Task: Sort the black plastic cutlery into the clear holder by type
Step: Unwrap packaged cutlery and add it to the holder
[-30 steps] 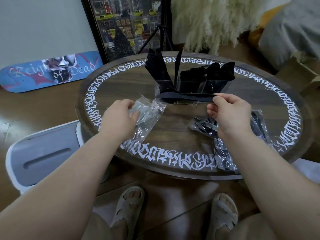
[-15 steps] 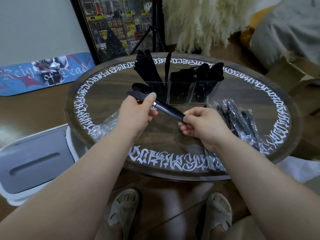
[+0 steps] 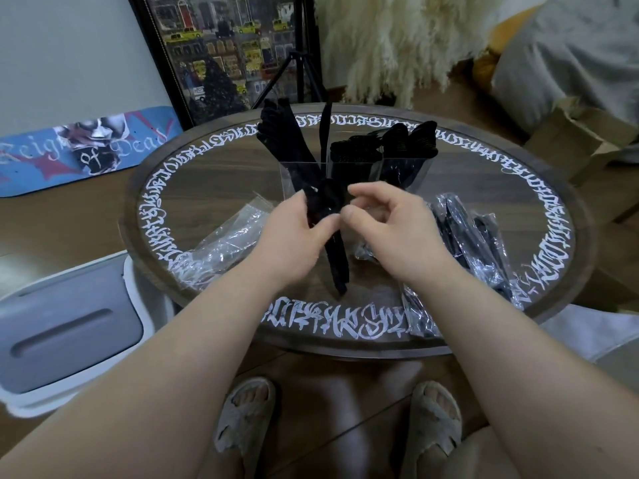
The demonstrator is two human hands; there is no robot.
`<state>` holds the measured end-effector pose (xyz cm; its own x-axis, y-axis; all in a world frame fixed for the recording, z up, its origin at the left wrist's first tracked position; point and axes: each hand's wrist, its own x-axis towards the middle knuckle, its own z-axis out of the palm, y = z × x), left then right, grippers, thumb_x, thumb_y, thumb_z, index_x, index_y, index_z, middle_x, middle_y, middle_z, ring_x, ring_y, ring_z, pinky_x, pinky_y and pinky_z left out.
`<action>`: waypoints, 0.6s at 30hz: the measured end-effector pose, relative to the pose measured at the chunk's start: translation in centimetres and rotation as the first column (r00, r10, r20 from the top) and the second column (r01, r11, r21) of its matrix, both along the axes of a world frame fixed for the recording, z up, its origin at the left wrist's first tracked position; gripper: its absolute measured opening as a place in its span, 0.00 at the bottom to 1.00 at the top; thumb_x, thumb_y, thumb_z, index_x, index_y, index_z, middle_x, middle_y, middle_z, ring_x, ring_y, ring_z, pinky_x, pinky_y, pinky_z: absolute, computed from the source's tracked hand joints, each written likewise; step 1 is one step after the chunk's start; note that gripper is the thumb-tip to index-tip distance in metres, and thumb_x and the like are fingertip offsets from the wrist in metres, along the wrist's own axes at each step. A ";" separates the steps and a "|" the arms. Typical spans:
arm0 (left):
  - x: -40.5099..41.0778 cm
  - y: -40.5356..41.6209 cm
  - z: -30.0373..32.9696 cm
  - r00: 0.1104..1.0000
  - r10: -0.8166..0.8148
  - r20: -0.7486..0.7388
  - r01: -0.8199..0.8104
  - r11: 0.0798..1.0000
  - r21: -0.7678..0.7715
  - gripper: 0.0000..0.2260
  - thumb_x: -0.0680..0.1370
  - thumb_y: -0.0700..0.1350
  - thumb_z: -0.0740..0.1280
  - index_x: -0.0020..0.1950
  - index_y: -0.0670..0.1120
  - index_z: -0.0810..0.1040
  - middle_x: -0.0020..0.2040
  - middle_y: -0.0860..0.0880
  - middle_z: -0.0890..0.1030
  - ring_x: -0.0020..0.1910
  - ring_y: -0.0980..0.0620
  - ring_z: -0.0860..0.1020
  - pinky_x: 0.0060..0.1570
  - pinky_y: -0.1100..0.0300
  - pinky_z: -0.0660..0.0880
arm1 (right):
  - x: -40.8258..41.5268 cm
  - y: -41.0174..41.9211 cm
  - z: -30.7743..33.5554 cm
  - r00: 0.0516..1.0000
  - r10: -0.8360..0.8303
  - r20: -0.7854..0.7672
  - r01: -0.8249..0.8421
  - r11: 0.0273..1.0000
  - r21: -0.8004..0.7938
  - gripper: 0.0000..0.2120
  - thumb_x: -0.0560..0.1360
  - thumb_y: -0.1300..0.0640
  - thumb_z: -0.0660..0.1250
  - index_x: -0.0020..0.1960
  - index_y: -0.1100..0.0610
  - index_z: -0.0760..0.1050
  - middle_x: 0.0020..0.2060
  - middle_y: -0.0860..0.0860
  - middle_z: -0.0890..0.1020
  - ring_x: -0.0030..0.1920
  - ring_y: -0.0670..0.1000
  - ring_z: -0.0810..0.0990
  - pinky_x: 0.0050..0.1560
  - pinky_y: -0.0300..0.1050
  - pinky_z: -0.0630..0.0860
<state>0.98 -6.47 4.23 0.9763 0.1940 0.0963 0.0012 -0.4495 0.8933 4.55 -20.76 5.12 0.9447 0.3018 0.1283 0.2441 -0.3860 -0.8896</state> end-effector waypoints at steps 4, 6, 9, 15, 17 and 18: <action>-0.3 -0.3 -0.3 0.996 -0.091 -0.006 0.091 0.996 0.019 0.10 0.75 0.43 0.71 0.53 0.54 0.78 0.50 0.53 0.83 0.52 0.55 0.81 0.56 0.51 0.77 | -0.1 0.2 0.0 0.997 0.043 0.059 -0.046 0.998 0.038 0.07 0.73 0.58 0.71 0.44 0.45 0.79 0.37 0.43 0.80 0.36 0.42 0.77 0.42 0.39 0.74; -0.3 -0.3 -0.4 0.996 -0.084 -0.012 0.084 0.996 0.004 0.09 0.74 0.42 0.72 0.53 0.51 0.79 0.49 0.51 0.84 0.50 0.54 0.81 0.55 0.51 0.77 | 0.1 0.2 -0.1 0.999 0.028 0.044 -0.029 0.999 0.023 0.07 0.72 0.60 0.72 0.40 0.49 0.79 0.31 0.42 0.77 0.32 0.40 0.74 0.38 0.33 0.69; -0.4 -0.2 -0.2 0.996 -0.086 -0.025 0.087 0.995 0.041 0.05 0.75 0.42 0.70 0.49 0.51 0.80 0.45 0.52 0.83 0.46 0.57 0.80 0.51 0.59 0.77 | 0.3 -0.1 -0.2 0.999 0.013 0.040 -0.014 1.000 0.010 0.05 0.73 0.60 0.71 0.40 0.52 0.79 0.29 0.43 0.76 0.31 0.41 0.71 0.34 0.32 0.67; -0.6 0.1 0.2 0.994 -0.093 -0.059 0.098 0.991 0.087 0.08 0.81 0.43 0.62 0.51 0.53 0.80 0.45 0.53 0.82 0.48 0.57 0.78 0.48 0.64 0.72 | 0.4 -0.4 -0.7 0.998 -0.013 0.055 0.009 0.997 0.071 0.05 0.73 0.60 0.70 0.39 0.54 0.77 0.34 0.47 0.80 0.34 0.45 0.75 0.38 0.40 0.73; -0.6 0.0 0.3 0.994 -0.085 -0.068 0.087 0.996 0.031 0.10 0.82 0.44 0.59 0.51 0.54 0.80 0.46 0.55 0.82 0.48 0.59 0.77 0.47 0.65 0.71 | 0.5 -0.5 -0.7 0.997 -0.047 0.062 0.040 0.994 0.104 0.08 0.73 0.60 0.70 0.38 0.51 0.76 0.33 0.46 0.80 0.34 0.46 0.77 0.38 0.44 0.75; -0.7 -0.1 0.3 0.995 -0.064 -0.075 0.063 0.998 -0.026 0.12 0.82 0.44 0.58 0.51 0.53 0.80 0.45 0.55 0.81 0.46 0.59 0.77 0.45 0.65 0.71 | 0.6 -0.6 -0.7 0.996 -0.067 0.066 0.059 0.991 0.119 0.09 0.73 0.60 0.70 0.37 0.49 0.76 0.33 0.46 0.80 0.35 0.46 0.77 0.39 0.46 0.76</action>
